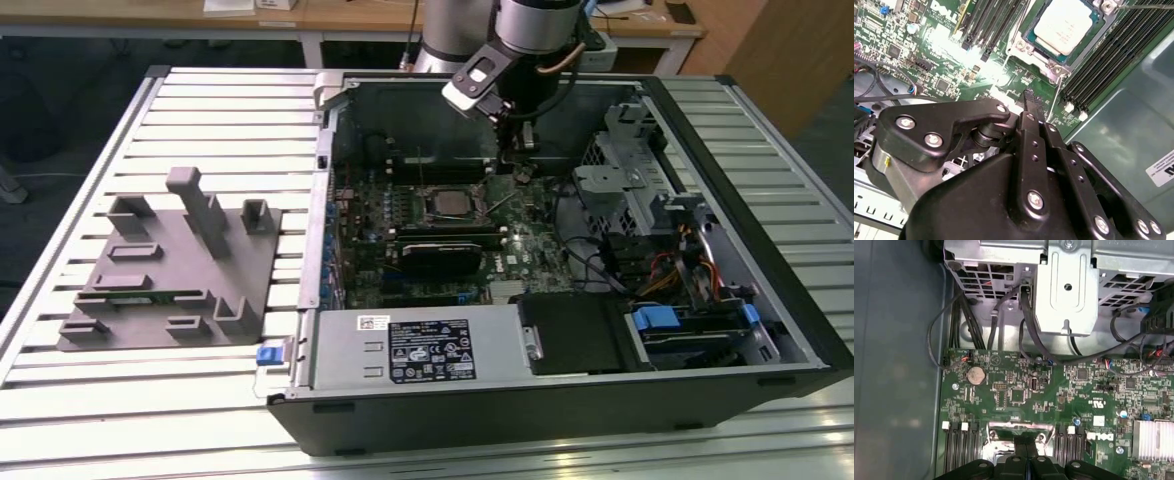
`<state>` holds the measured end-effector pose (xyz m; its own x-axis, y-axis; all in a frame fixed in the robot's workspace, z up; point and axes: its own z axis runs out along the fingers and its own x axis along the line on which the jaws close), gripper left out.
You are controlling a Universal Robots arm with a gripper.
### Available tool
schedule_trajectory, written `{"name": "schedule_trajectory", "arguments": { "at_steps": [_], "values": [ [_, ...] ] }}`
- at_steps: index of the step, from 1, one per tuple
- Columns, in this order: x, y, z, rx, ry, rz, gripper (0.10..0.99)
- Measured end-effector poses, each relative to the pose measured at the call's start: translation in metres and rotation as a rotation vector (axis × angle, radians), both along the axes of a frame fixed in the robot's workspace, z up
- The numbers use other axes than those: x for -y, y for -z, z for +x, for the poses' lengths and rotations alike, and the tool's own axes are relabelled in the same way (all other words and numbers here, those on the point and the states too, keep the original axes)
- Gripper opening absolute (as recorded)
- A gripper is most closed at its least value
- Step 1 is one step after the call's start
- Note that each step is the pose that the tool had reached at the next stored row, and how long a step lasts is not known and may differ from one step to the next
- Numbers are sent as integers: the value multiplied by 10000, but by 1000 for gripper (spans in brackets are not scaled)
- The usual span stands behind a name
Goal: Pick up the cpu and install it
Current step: 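Close the cpu cover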
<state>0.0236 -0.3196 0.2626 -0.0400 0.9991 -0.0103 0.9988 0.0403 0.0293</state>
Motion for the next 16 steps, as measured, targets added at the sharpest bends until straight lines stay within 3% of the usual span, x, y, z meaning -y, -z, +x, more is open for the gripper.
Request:
{"name": "schedule_trajectory", "arguments": {
  "at_steps": [16],
  "values": [
    [-45, 26, 189, 1, -1, 3, 106]
  ]
}}
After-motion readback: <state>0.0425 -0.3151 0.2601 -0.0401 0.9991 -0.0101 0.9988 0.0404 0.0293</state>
